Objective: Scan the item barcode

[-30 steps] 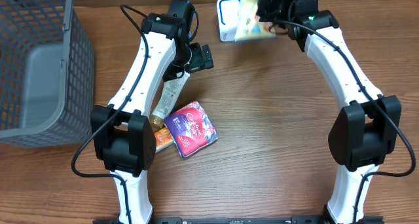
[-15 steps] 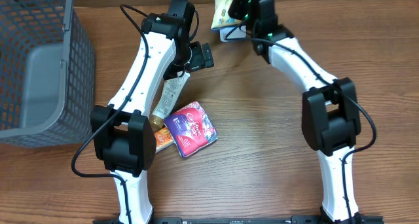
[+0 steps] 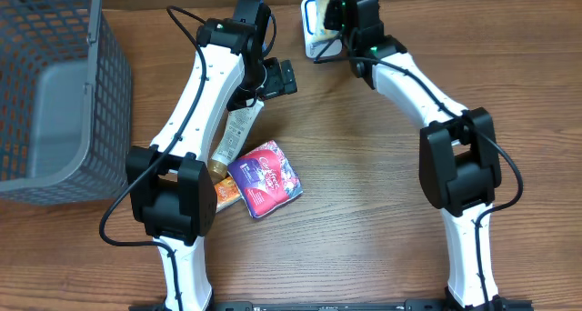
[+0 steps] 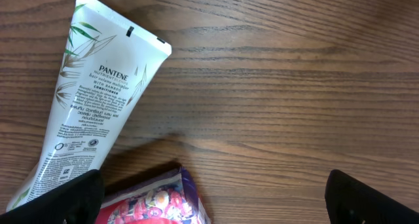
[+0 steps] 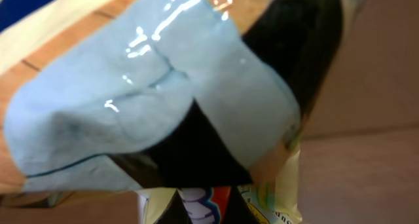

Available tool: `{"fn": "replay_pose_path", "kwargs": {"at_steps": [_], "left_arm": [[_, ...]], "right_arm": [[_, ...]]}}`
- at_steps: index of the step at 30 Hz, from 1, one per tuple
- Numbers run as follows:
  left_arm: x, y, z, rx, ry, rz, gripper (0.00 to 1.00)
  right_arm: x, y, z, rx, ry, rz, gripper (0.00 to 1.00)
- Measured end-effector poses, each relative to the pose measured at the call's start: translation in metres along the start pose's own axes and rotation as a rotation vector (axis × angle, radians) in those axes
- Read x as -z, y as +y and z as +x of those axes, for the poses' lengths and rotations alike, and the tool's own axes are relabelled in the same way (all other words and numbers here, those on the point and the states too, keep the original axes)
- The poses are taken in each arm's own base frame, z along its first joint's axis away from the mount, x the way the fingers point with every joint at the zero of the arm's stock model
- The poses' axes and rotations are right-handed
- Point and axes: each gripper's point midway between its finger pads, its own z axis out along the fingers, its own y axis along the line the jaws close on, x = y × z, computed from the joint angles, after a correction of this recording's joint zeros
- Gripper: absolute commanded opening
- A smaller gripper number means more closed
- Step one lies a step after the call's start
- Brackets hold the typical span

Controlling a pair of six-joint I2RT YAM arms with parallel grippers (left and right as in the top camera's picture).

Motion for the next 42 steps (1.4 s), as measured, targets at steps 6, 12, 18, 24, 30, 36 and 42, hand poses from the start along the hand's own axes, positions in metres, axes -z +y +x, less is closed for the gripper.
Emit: {"fn": "replay_pose_path", "kwargs": {"at_steps": [6, 12, 18, 24, 30, 36, 42], "left_arm": [[0.000, 0.000, 0.000, 0.000, -0.001, 0.000, 1.00], [0.000, 0.000, 0.000, 0.000, -0.001, 0.000, 1.00], [0.000, 0.000, -0.001, 0.000, -0.003, 0.001, 1.00], [0.000, 0.000, 0.000, 0.000, 0.000, -0.001, 1.00], [0.000, 0.001, 0.002, 0.001, 0.007, -0.004, 1.00], [0.000, 0.002, 0.003, 0.002, 0.012, -0.008, 1.00], [0.000, 0.002, 0.003, 0.002, 0.013, -0.008, 1.00]], "right_arm": [[0.024, -0.089, -0.030, -0.028, 0.080, 0.183, 0.04], [0.103, -0.271, -0.076, -0.253, 0.144, 0.528, 0.04], [0.182, -0.410, -0.036, -0.512, 0.281, 0.836, 0.04], [0.246, -0.494, -0.024, -0.685, 0.262, 1.005, 0.04], [0.300, -0.563, 0.000, -0.805, 0.211, 1.128, 0.04], [0.336, -0.600, 0.035, -0.885, 0.201, 1.208, 0.28], [0.337, -0.604, 0.035, -0.887, 0.198, 1.190, 1.00]]}}
